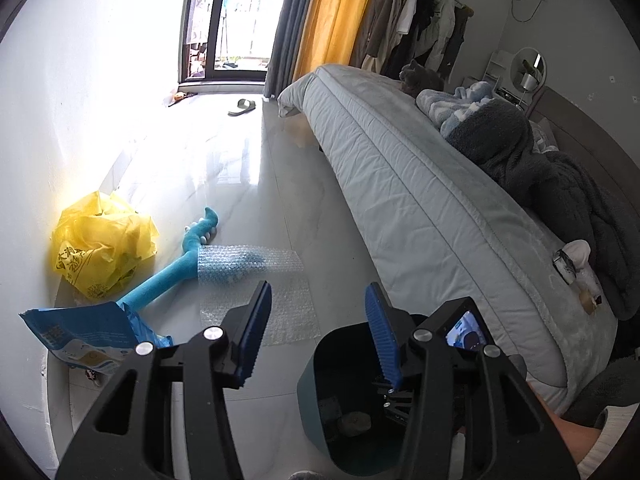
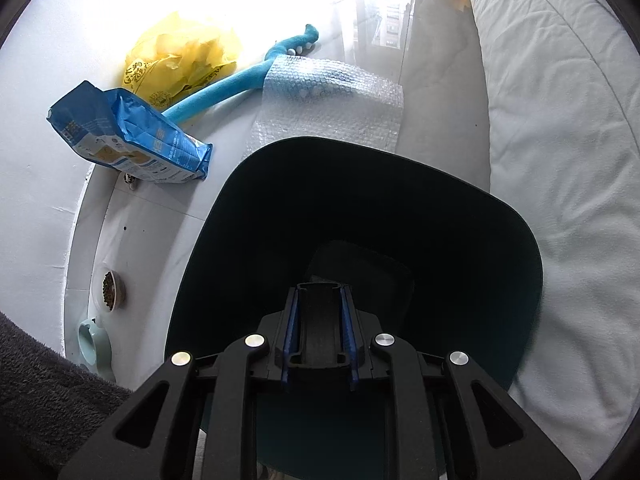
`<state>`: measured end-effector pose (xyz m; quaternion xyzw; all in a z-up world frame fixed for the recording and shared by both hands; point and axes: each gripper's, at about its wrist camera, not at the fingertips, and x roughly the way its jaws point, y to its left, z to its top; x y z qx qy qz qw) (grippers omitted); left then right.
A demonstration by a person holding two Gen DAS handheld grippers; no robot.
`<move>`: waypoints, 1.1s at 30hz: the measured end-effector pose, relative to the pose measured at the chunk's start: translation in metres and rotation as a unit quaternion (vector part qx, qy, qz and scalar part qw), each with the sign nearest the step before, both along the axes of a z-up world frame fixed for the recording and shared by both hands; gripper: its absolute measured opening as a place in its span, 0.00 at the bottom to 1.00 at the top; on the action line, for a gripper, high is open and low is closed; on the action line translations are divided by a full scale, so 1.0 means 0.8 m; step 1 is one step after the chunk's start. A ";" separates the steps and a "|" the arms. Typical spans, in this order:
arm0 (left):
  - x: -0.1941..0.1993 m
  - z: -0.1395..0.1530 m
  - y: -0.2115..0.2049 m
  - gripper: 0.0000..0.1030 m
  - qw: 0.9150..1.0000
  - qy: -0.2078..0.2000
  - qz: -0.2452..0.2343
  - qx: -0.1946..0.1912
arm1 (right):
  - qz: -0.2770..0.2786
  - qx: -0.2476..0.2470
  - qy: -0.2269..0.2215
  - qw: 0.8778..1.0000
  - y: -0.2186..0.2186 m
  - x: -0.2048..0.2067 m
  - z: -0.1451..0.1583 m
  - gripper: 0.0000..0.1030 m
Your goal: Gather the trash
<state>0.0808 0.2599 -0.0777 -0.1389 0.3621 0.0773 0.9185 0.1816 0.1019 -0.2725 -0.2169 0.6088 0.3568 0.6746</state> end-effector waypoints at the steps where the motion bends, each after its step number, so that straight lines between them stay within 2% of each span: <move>1: -0.001 0.005 -0.001 0.50 1.000 -0.005 -0.002 0.001 | 0.000 0.000 0.001 1.000 0.000 -0.001 0.000 0.34; 2: -0.003 0.009 -0.002 0.50 1.000 -0.010 -0.003 0.002 | 0.000 -0.001 0.000 1.000 0.000 -0.001 0.000 0.47; 3: -0.004 0.014 -0.005 0.50 1.000 -0.014 -0.006 0.004 | 0.001 -0.003 -0.003 1.000 -0.001 -0.002 0.000 0.49; 8: -0.011 0.035 -0.026 0.54 0.999 -0.031 -0.018 0.038 | -0.007 -0.003 -0.009 1.000 -0.014 0.000 0.007 0.49; 9: -0.012 0.040 -0.030 0.54 0.998 -0.037 -0.019 0.038 | -0.010 -0.004 -0.010 1.000 -0.018 0.002 0.009 0.49; 11: -0.011 0.047 -0.034 0.63 0.998 -0.047 -0.024 0.034 | -0.013 -0.002 -0.015 1.000 -0.027 0.005 0.015 0.49; 14: -0.007 0.057 -0.039 0.64 0.998 -0.059 -0.021 0.025 | -0.024 0.004 -0.024 0.999 -0.039 0.012 0.028 0.49; 17: 0.000 0.060 -0.047 0.72 0.998 -0.059 -0.019 0.013 | -0.035 0.026 -0.035 0.998 -0.053 0.018 0.051 0.50; 23: 0.012 0.065 -0.083 0.73 0.997 -0.063 -0.042 0.027 | -0.058 0.083 -0.067 0.993 -0.089 0.032 0.107 0.57; 26: 0.013 0.071 -0.102 0.73 0.994 -0.078 -0.047 0.055 | -0.072 0.115 -0.077 0.988 -0.112 0.038 0.132 0.58; 30: 0.018 0.076 -0.117 0.74 0.994 -0.086 -0.045 0.051 | -0.076 0.136 -0.103 0.982 -0.139 0.041 0.162 0.58; 33: 0.020 0.082 -0.132 0.75 0.993 -0.097 -0.051 0.048 | -0.083 0.143 -0.123 0.978 -0.162 0.043 0.181 0.64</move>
